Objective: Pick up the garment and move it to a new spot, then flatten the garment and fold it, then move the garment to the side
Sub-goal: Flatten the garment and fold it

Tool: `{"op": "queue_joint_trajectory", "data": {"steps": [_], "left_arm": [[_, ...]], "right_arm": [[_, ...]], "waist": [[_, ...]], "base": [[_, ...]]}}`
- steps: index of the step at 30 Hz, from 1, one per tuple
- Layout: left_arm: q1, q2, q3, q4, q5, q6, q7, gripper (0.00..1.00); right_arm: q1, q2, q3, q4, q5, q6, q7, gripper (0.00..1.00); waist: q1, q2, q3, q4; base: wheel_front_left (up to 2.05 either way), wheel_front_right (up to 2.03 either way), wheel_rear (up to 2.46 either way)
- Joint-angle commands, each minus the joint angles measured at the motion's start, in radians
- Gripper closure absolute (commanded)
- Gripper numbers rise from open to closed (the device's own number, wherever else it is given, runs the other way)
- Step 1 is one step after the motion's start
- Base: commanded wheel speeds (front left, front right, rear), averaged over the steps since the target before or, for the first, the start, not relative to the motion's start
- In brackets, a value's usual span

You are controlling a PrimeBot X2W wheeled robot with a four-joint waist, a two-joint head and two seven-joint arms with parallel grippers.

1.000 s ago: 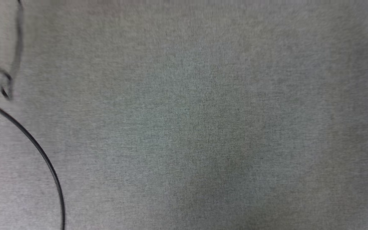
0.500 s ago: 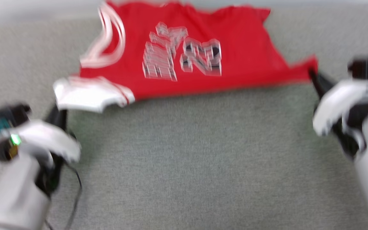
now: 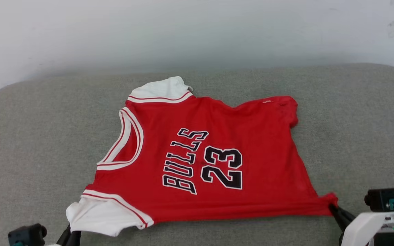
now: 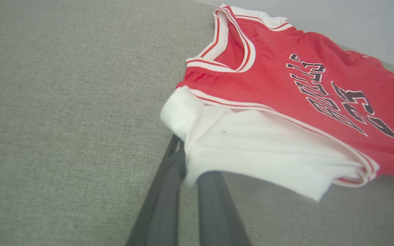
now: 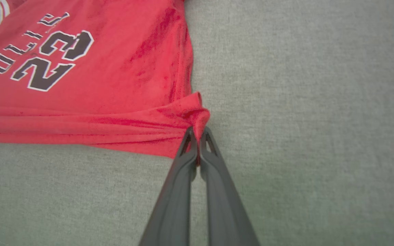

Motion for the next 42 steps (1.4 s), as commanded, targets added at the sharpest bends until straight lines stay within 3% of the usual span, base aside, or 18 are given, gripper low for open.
{"op": "queue_joint_trajectory", "data": {"steps": [1, 7, 11, 15, 18, 31, 32, 34, 35, 36, 37, 38, 42], "left_arm": [[0.059, 0.025, 0.022, -0.062, -0.011, 0.046, 0.009, 1.0], [0.17, 0.062, 0.028, -0.197, -0.025, 0.118, 0.056, 1.0], [0.154, 0.091, 0.017, -0.279, -0.007, 0.126, 0.085, 1.0], [0.074, 0.113, -0.006, -0.296, 0.011, 0.096, 0.132, 1.0], [-0.034, 0.121, -0.043, -0.268, 0.019, 0.046, 0.2, 1.0], [-0.314, 0.022, -0.095, -0.024, -0.018, -0.091, 0.277, 1.0], [-0.327, 0.015, -0.1, -0.004, -0.025, -0.101, 0.287, 1.0], [-0.347, -0.001, -0.114, 0.028, -0.035, -0.124, 0.302, 1.0], [-0.356, -0.008, -0.121, 0.045, -0.044, -0.135, 0.314, 0.85], [-0.362, -0.016, -0.126, 0.06, -0.05, -0.144, 0.32, 0.56], [-0.369, -0.021, -0.13, 0.072, -0.053, -0.152, 0.325, 0.04], [-0.375, -0.025, -0.131, 0.084, -0.053, -0.158, 0.323, 0.0], [-0.381, -0.034, -0.122, 0.122, -0.058, -0.161, 0.299, 0.0]], "right_arm": [[0.069, 0.01, -0.043, -0.053, -0.022, -0.012, 0.038, 1.0], [0.206, 0.058, -0.135, -0.213, -0.075, -0.012, 0.127, 1.0], [0.229, 0.106, -0.168, -0.325, -0.092, -0.008, 0.195, 1.0], [0.174, 0.123, -0.156, -0.357, -0.12, -0.008, 0.243, 1.0], [0.099, 0.118, -0.128, -0.345, -0.134, -0.008, 0.276, 1.0], [-0.121, 0.084, -0.053, -0.168, -0.141, -0.007, 0.246, 1.0], [-0.128, 0.081, -0.046, -0.15, -0.145, -0.007, 0.243, 0.98], [-0.137, 0.082, -0.034, -0.121, -0.14, -0.007, 0.229, 0.62], [-0.142, 0.082, -0.03, -0.108, -0.142, -0.008, 0.22, 0.02], [-0.144, 0.085, -0.024, -0.097, -0.137, -0.007, 0.211, 0.0], [-0.146, 0.082, -0.018, -0.09, -0.135, -0.007, 0.2, 0.0], [-0.148, 0.079, -0.014, -0.087, -0.134, -0.007, 0.179, 0.0], [-0.132, 0.086, -0.022, -0.101, -0.115, -0.007, 0.073, 0.0]], "waist": [[0.0006, 0.0, -0.001, 0.006], [0.0006, 0.0, 0.0, 0.013], [0.0006, 0.0, 0.028, 0.01], [0.0006, 0.0, 0.063, 0.005], [0.0006, 0.0, 0.109, 0.001], [0.0006, 0.0, 0.234, 0.006], [0.0006, 0.0, 0.237, 0.007], [0.0006, 0.0, 0.243, 0.01], [0.0006, 0.0, 0.244, 0.011], [0.0006, 0.0, 0.243, 0.011], [0.0006, 0.0, 0.242, 0.012], [0.0006, 0.0, 0.24, 0.013], [0.0006, 0.0, 0.215, 0.017]], "base": [[0.0, 0.0, 0.0], [0.0, 0.0, 0.0], [0.0, 0.0, 0.0], [0.0, 0.0, 0.0], [0.0, 0.0, 0.0], [0.0, 0.0, 0.0], [0.0, 0.0, 0.0], [0.0, 0.0, 0.0], [0.0, 0.0, 0.0], [0.0, 0.0, 0.0], [0.0, 0.0, 0.0], [0.0, 0.0, 0.0], [0.0, 0.0, 0.0]]}}
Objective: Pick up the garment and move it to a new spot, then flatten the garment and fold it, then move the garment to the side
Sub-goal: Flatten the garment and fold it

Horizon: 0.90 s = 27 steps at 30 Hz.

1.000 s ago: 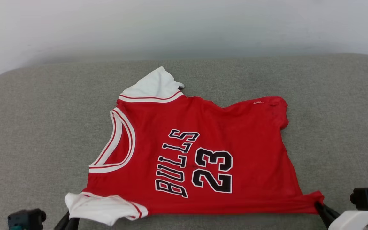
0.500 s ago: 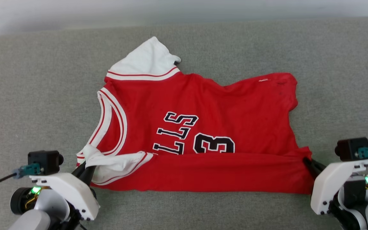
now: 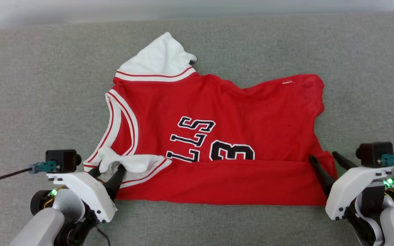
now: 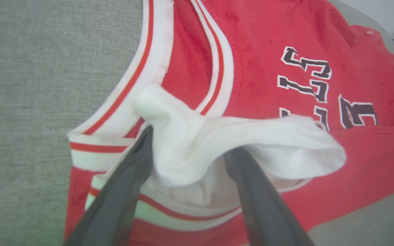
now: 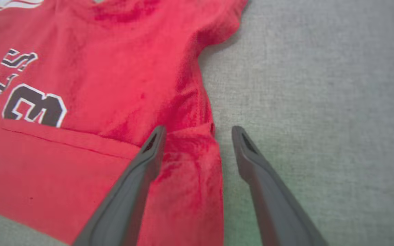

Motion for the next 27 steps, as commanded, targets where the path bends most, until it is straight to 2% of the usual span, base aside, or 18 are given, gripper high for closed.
{"op": "queue_joint_trajectory", "data": {"steps": [1, 2, 3, 7, 11, 18, 22, 27], "left_arm": [[0.0, 0.005, 0.006, 0.016, -0.005, 0.005, -0.009, 0.0], [0.005, 0.007, 0.009, 0.017, -0.006, 0.007, -0.013, 0.0], [0.02, 0.025, 0.018, 0.006, -0.005, 0.014, -0.016, 0.0], [0.045, 0.074, 0.027, -0.031, 0.009, 0.037, 0.001, 0.0], [0.076, 0.141, 0.041, -0.087, 0.0, 0.066, 0.052, 0.0], [0.141, 0.245, 0.039, -0.174, -0.081, 0.109, 0.247, 0.0], [0.165, 0.26, 0.054, -0.175, -0.131, 0.123, 0.293, 0.0], [0.154, 0.247, 0.059, -0.133, -0.158, 0.112, 0.307, 0.0]], "right_arm": [[0.016, -0.001, -0.002, -0.012, 0.003, -0.001, -0.043, 0.0], [0.026, 0.0, -0.007, -0.021, 0.006, -0.001, -0.073, 0.0], [0.052, 0.001, -0.023, -0.055, 0.003, -0.001, -0.169, 0.0], [0.086, 0.019, -0.039, -0.104, -0.009, -0.001, -0.252, 0.0], [0.126, 0.042, -0.05, -0.146, -0.027, -0.001, -0.278, 0.0], [0.167, 0.078, -0.042, -0.2, -0.039, -0.001, -0.269, 0.0], [0.158, 0.09, -0.024, -0.216, -0.036, -0.001, -0.27, 0.0], [0.146, 0.095, -0.018, -0.222, -0.034, -0.001, -0.275, 0.0]], "waist": [[-0.0001, -0.0001, -0.02, 0.002], [-0.0001, -0.0001, -0.03, 0.002], [-0.0001, -0.0001, -0.066, -0.001], [-0.0001, -0.0001, -0.11, -0.012], [-0.0001, -0.0001, -0.143, -0.027], [-0.0001, -0.0001, -0.147, -0.061], [-0.0001, -0.0001, -0.12, -0.086], [-0.0001, -0.0001, -0.076, -0.104]], "base": [[0.0, 0.0, 0.0], [0.0, 0.0, 0.0], [0.0, 0.0, 0.0], [0.0, 0.0, 0.0], [0.0, 0.0, 0.0], [0.0, 0.0, 0.0], [0.0, 0.0, 0.0], [0.0, 0.0, 0.0]]}}
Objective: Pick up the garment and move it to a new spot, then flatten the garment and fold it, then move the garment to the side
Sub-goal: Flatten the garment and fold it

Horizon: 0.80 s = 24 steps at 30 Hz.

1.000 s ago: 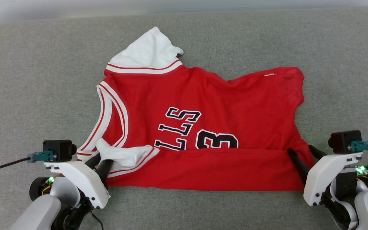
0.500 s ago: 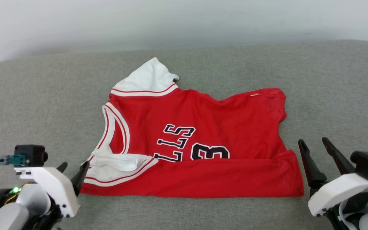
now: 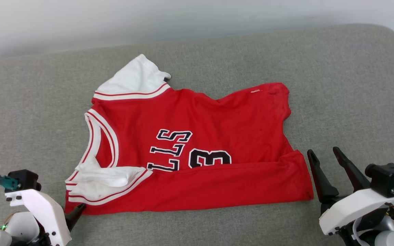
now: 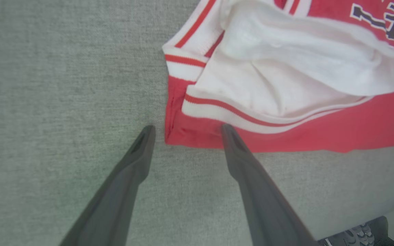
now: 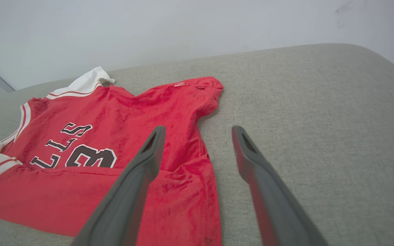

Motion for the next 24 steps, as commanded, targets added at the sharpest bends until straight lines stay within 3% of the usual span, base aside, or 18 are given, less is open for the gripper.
{"op": "queue_joint_trajectory", "data": {"steps": [1, 6, 7, 8, 9, 13, 17, 24], "left_arm": [[-0.012, -0.013, 0.001, 0.018, -0.01, -0.008, 0.003, 0.0], [-0.016, -0.036, -0.04, 0.059, -0.022, -0.033, 0.054, 0.0], [-0.014, -0.042, -0.052, 0.062, -0.024, -0.041, 0.067, 0.52], [-0.014, -0.042, -0.052, 0.062, -0.024, -0.041, 0.067, 0.52], [-0.012, -0.057, -0.066, 0.064, -0.026, -0.051, 0.072, 1.0], [-0.021, -0.063, -0.073, 0.059, -0.004, -0.074, 0.044, 1.0], [-0.024, -0.055, -0.054, 0.051, 0.023, -0.068, -0.011, 1.0], [-0.003, -0.025, -0.011, -0.063, 0.07, -0.026, -0.106, 1.0]], "right_arm": [[-0.016, 0.005, 0.0, -0.005, 0.003, 0.0, -0.006, 0.0], [-0.022, -0.001, -0.003, -0.006, 0.006, 0.0, -0.01, 0.0], [-0.023, -0.001, -0.005, -0.006, 0.007, 0.0, -0.008, 0.0], [-0.023, -0.001, -0.005, -0.006, 0.007, 0.0, -0.008, 0.0], [-0.023, -0.003, -0.009, -0.006, 0.01, 0.0, -0.003, 0.0], [-0.009, -0.015, -0.02, -0.001, 0.02, 0.0, 0.021, 0.0], [0.006, -0.035, -0.041, 0.01, 0.052, 0.0, 0.098, 0.0], [0.028, -0.087, -0.08, 0.023, 0.129, 0.0, 0.463, 0.0]], "waist": [[0.0, 0.0, 0.026, -0.013], [0.0, 0.0, 0.05, -0.023], [0.0, 0.0, 0.052, -0.024], [0.0, 0.0, 0.052, -0.024], [0.0, 0.0, 0.054, -0.025], [0.0, 0.0, 0.047, -0.019], [0.0, 0.0, 0.029, -0.013], [0.0, 0.0, 0.018, 0.012]], "base": [[0.0, 0.0, 0.0], [0.0, 0.0, 0.0], [0.0, 0.0, 0.0], [0.0, 0.0, 0.0], [0.0, 0.0, 0.0], [0.0, 0.0, 0.0], [0.0, 0.0, 0.0], [0.0, 0.0, 0.0]]}}
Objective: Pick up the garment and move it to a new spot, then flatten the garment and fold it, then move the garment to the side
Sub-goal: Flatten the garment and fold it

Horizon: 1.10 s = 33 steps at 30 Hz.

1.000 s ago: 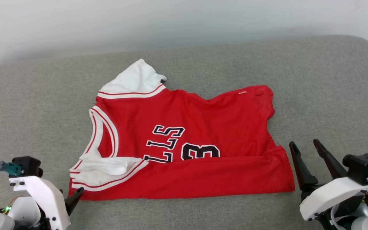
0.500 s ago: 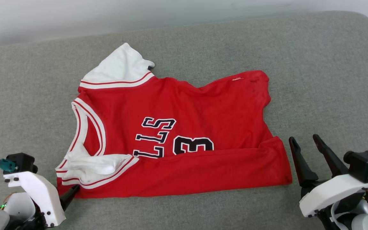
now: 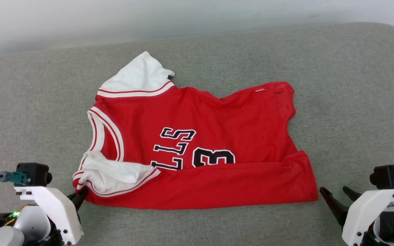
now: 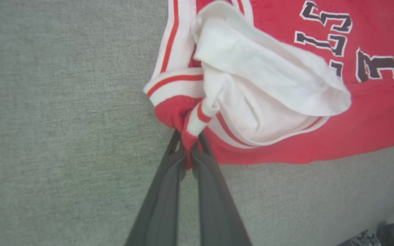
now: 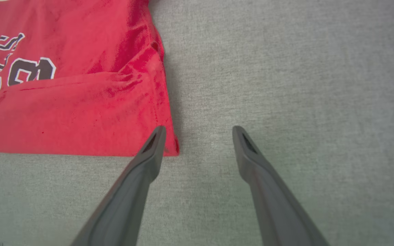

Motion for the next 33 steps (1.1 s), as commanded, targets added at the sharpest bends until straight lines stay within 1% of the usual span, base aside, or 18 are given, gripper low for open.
{"op": "queue_joint_trajectory", "data": {"steps": [1, 3, 7, 11, 17, 18, 19, 22, 26, 30, 33], "left_arm": [[0.007, 0.005, 0.005, -0.02, 0.008, 0.009, -0.007, 1.0], [0.006, 0.016, 0.012, -0.058, 0.022, 0.022, -0.017, 1.0], [-0.002, 0.025, 0.013, -0.122, 0.046, 0.044, -0.022, 1.0], [-0.012, 0.021, 0.007, -0.156, 0.057, 0.051, -0.023, 1.0], [0.0, 0.006, 0.002, -0.154, 0.051, 0.053, -0.034, 1.0], [0.002, 0.005, 0.002, -0.151, 0.05, 0.055, -0.035, 1.0], [0.004, 0.002, 0.002, -0.149, 0.049, 0.057, -0.035, 1.0], [0.009, -0.002, 0.001, -0.152, 0.049, 0.057, -0.042, 1.0], [0.025, -0.014, 0.001, -0.154, 0.032, 0.05, -0.045, 1.0], [0.053, -0.035, 0.003, -0.152, 0.007, 0.055, -0.055, 1.0], [0.086, -0.033, 0.006, -0.149, -0.002, 0.068, -0.065, 1.0]], "right_arm": [[0.001, -0.01, 0.0, -0.008, 0.007, 0.0, 0.029, 0.0], [-0.019, -0.011, 0.009, -0.012, 0.015, 0.0, 0.08, 0.0], [-0.071, -0.012, 0.044, 0.011, 0.023, 0.0, 0.139, 0.0], [-0.117, -0.008, 0.084, 0.067, 0.029, 0.0, 0.176, 0.0], [-0.149, 0.004, 0.146, 0.161, 0.052, 0.0, 0.215, 0.0], [-0.152, 0.008, 0.153, 0.17, 0.054, 0.0, 0.216, 0.59], [-0.154, 0.009, 0.157, 0.176, 0.058, 0.001, 0.216, 1.0], [-0.165, 0.004, 0.159, 0.182, 0.063, 0.001, 0.211, 1.0], [-0.17, -0.02, 0.137, 0.17, 0.063, 0.0, 0.2, 1.0], [-0.145, -0.038, 0.129, 0.143, 0.066, 0.0, 0.202, 1.0], [-0.119, -0.047, 0.125, 0.12, 0.073, 0.0, 0.202, 1.0]], "waist": [[0.0, 0.0, 0.005, 0.009], [0.0, 0.0, 0.016, 0.019], [0.0, 0.0, 0.044, 0.038], [0.0, 0.0, 0.067, 0.058], [0.0, 0.0, 0.079, 0.069], [0.0, 0.0, 0.079, 0.07], [0.0, 0.0, 0.077, 0.07], [0.0, 0.0, 0.068, 0.07], [0.0, 0.0, 0.036, 0.07], [0.0, 0.0, -0.011, 0.07], [0.0, 0.0, -0.051, 0.066]], "base": [[0.0, 0.0, 0.0], [0.0, 0.0, 0.0], [0.0, 0.0, 0.0], [0.0, 0.0, 0.0], [0.0, 0.0, 0.0], [0.0, 0.0, 0.0], [0.0, 0.0, 0.0], [0.0, 0.0, 0.0], [0.0, 0.0, 0.0], [0.0, 0.0, 0.0], [0.0, 0.0, 0.0]]}}
